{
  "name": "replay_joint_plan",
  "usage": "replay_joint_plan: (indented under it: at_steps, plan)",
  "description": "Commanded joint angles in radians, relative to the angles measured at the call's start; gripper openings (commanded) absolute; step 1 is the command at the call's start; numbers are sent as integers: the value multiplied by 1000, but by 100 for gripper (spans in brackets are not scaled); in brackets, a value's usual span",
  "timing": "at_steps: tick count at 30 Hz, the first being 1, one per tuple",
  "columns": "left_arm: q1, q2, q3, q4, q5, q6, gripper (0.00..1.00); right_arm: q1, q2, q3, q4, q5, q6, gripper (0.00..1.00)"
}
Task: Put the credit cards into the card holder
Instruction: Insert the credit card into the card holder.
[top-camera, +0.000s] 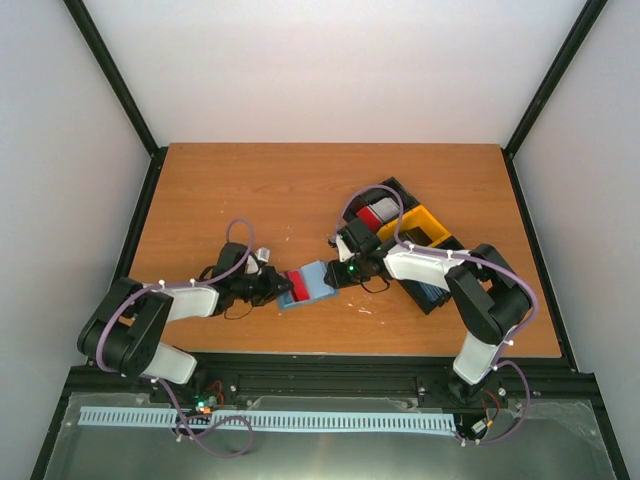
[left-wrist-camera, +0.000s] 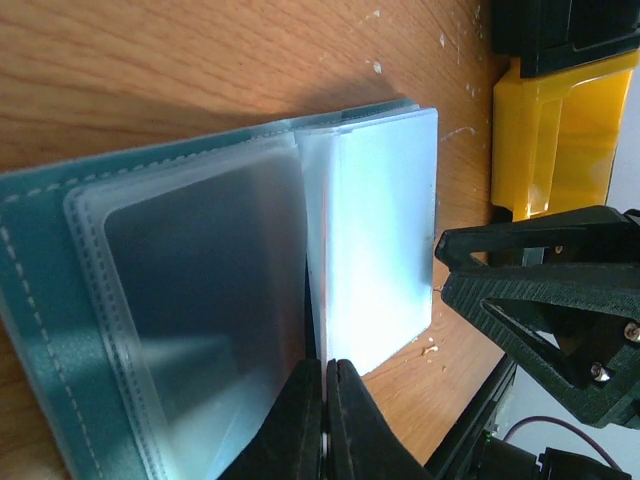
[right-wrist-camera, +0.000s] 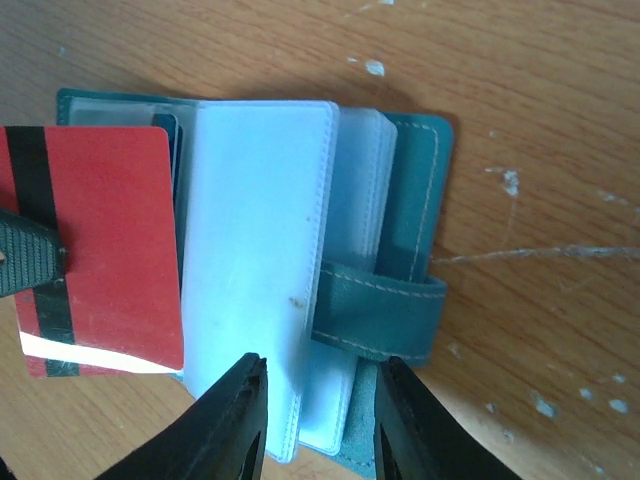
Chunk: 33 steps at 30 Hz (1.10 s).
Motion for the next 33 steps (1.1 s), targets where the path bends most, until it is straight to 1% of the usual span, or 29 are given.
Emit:
replay_joint_plan:
  at_steps: [1, 7, 10, 16, 18, 21, 27, 33]
  plan:
    - [-7, 34, 5, 76, -3, -10, 1, 15, 7, -5, -25, 43, -15, 30]
    - [-7, 77, -1, 127, 8, -17, 1, 15, 45, 7, -38, 15, -13, 25]
    - [-7, 85, -9, 155, 10, -21, 1, 15, 55, 9, -47, 11, -12, 25]
    - [-7, 101, -46, 256, 13, -36, 1, 16, 83, 6, -42, -23, -7, 17]
    - [-7, 118, -54, 281, 16, -37, 1, 16, 91, 4, -36, -33, 1, 15]
    - [-7, 147, -76, 358, 33, -54, 1, 16, 100, 2, -29, -46, 12, 13]
    - [-7, 173, -112, 473, 49, -86, 1, 16, 113, -8, -17, -72, 28, 11]
    - [-7, 161, -125, 504, 37, -74, 1, 16, 114, -3, -21, -75, 27, 11]
